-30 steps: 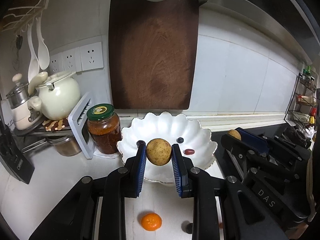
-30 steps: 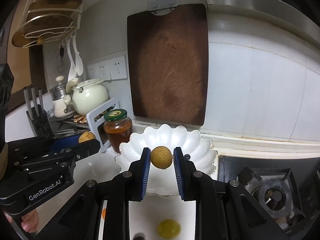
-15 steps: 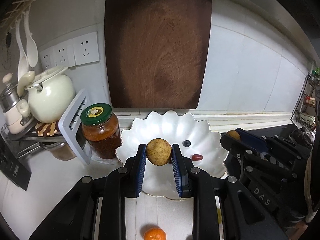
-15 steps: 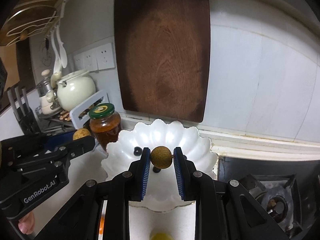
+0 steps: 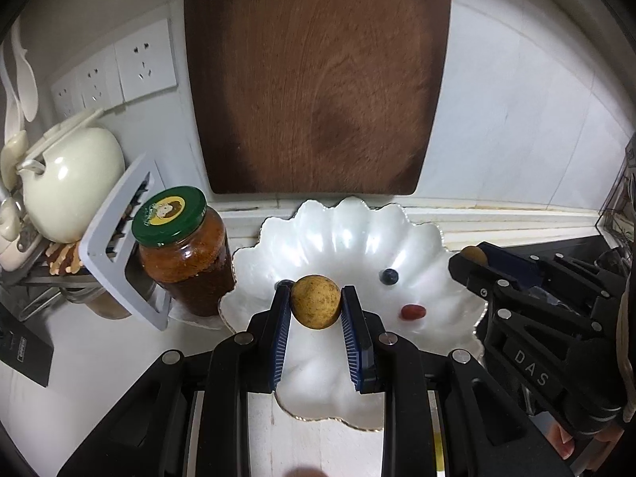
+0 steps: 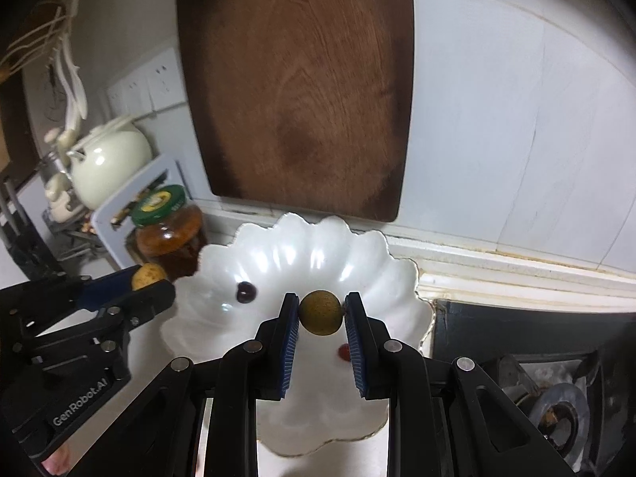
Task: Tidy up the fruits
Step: 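Lower both brown fruits into the bowl and open both grippers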
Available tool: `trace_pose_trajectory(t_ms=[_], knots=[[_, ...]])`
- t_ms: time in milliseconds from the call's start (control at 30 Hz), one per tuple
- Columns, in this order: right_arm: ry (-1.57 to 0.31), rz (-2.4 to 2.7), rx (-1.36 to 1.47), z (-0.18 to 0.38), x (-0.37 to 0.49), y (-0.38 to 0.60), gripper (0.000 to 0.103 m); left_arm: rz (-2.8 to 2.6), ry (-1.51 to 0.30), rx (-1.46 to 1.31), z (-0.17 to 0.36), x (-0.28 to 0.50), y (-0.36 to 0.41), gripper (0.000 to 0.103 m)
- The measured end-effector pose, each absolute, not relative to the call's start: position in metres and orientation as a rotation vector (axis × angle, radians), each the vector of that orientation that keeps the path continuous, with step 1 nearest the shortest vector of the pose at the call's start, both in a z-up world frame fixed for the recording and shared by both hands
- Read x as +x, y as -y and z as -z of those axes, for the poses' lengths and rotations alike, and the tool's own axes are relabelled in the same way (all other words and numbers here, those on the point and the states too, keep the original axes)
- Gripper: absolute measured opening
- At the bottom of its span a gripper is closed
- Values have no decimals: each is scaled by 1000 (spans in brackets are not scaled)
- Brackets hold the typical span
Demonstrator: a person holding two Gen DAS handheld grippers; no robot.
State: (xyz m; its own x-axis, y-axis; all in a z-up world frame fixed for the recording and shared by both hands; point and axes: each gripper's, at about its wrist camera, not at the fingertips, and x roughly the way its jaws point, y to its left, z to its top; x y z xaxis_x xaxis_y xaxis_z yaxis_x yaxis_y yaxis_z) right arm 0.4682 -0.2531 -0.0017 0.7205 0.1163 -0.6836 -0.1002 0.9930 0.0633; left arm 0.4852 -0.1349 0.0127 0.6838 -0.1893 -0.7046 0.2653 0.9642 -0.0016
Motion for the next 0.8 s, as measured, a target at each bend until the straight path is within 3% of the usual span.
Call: trace_pose_trajectory(t_ms=[800], knots=[[-942,-109,14,57,518,258,26,208,-944,117,37,538,143,27]])
